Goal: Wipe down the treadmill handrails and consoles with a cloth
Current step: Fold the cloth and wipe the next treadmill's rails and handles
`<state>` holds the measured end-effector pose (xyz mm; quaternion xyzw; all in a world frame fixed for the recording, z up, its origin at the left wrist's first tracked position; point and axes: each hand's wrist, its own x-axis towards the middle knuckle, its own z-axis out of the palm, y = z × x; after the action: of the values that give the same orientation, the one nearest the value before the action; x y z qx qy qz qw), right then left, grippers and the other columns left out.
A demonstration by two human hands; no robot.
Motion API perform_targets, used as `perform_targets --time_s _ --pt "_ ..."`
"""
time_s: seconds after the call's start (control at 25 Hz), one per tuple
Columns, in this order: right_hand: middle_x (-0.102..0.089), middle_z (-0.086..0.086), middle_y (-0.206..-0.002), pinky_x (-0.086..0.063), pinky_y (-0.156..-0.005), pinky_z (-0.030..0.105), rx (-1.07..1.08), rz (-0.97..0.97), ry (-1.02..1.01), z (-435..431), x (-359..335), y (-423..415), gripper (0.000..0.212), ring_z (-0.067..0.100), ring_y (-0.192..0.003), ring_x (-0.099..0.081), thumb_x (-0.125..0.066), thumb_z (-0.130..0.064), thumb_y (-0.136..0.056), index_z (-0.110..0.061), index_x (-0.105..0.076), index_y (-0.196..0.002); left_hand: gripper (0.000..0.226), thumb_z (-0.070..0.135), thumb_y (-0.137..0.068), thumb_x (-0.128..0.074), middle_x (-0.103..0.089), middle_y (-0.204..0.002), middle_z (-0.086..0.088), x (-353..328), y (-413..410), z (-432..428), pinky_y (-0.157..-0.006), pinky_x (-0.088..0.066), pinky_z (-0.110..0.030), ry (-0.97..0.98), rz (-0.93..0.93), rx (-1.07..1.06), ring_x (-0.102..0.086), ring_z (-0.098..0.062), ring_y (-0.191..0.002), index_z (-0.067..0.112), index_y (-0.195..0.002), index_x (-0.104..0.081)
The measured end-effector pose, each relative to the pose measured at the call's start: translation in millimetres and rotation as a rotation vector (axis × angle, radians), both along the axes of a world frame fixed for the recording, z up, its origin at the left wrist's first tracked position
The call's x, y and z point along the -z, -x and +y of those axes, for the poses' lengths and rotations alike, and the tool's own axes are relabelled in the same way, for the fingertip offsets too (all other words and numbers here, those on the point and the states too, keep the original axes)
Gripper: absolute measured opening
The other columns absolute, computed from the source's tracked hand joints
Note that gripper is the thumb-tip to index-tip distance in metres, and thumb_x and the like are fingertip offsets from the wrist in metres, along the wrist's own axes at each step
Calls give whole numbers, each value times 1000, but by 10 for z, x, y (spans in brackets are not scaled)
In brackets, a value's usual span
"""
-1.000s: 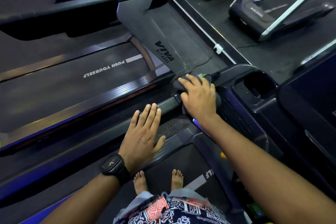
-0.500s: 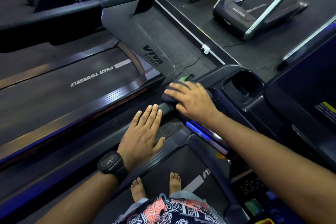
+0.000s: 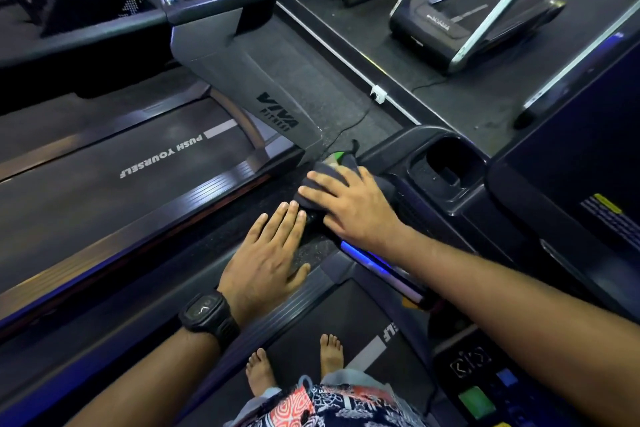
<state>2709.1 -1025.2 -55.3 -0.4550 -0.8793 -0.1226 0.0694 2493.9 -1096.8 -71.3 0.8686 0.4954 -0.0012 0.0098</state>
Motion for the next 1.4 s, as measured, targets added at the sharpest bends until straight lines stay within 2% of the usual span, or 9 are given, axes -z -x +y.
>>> perform_targets --time_s 0.2,0.36,0.52,0.64,0.8,0.96,1.12,1.28,1.4 --pt "-59 -6 -139 -45 -96 55 399 145 -4 293 -106 -168 51 32 -126 -52 -63 -35 -79 -34 -62 -130 81 58 -95 -29 -8 -164 -12 -3 -40 45 -121 -21 -47 24 -13 30 -6 -24 -152 7 -157 -12" --pt "-53 -7 -146 -41 -96 50 0 -49 18 176 -18 -240 56 28 -128 -49 -52 -39 -82 -36 -55 -137 81 57 -96 -29 -10 -164 -13 -28 -57 101 -121 -22 -47 21 -19 49 -9 -25 -152 6 -156 -15" --pt "-54 -8 -144 -38 -101 55 476 94 44 345 -141 -201 49 31 -132 -46 -55 -37 -85 -38 -58 -133 80 56 -96 -29 -13 -163 -14 -18 -58 122 -121 -22 -47 16 -31 71 -12 -27 -151 5 -155 -18" --pt "-56 -9 -142 -38 -98 50 100 13 43 123 -4 -61 51 26 -127 -49 -43 -41 -84 -38 -60 -132 80 57 -95 -29 -17 -161 -16 5 -63 172 -119 -26 -48 15 -29 90 -16 -28 -150 3 -154 -22" --pt "-60 -9 -135 -42 -96 52 403 93 26 476 -208 -354 49 30 -124 -54 -37 -42 -84 -38 -65 -125 80 56 -95 -29 -17 -162 -16 21 -93 228 -119 -26 -47 12 -36 112 -17 -28 -150 4 -154 -21" --pt "-59 -9 -138 -39 -97 50 94 -70 33 329 -67 -297 49 26 -125 -51 -41 -42 -85 -37 -64 -128 80 55 -95 -32 -15 -161 -15 8 -132 304 -120 -22 -44 -5 -31 146 -16 -27 -150 4 -155 -20" --pt "-59 -8 -138 -40 -98 53 512 74 54 606 -296 -441 48 31 -129 -50 -39 -40 -85 -38 -64 -126 79 54 -95 -33 -16 -161 -15 21 -140 386 -120 -24 -43 -6 -42 179 -16 -26 -150 4 -155 -20" --pt "-60 -9 -136 -41 -95 49 73 -80 60 351 -84 -270 51 27 -123 -53 -41 -43 -82 -37 -64 -127 80 56 -95 -31 -16 -161 -16 20 -162 459 -120 -24 -44 3 -42 211 -15 -27 -150 4 -154 -20" --pt "-60 -10 -136 -42 -97 50 489 77 82 669 -327 -514 46 27 -127 -52 -47 -37 -83 -39 -65 -126 80 56 -95 -32 -13 -162 -14 42 -151 478 -120 -23 -43 5 -52 227 -13 -26 -151 5 -155 -17"
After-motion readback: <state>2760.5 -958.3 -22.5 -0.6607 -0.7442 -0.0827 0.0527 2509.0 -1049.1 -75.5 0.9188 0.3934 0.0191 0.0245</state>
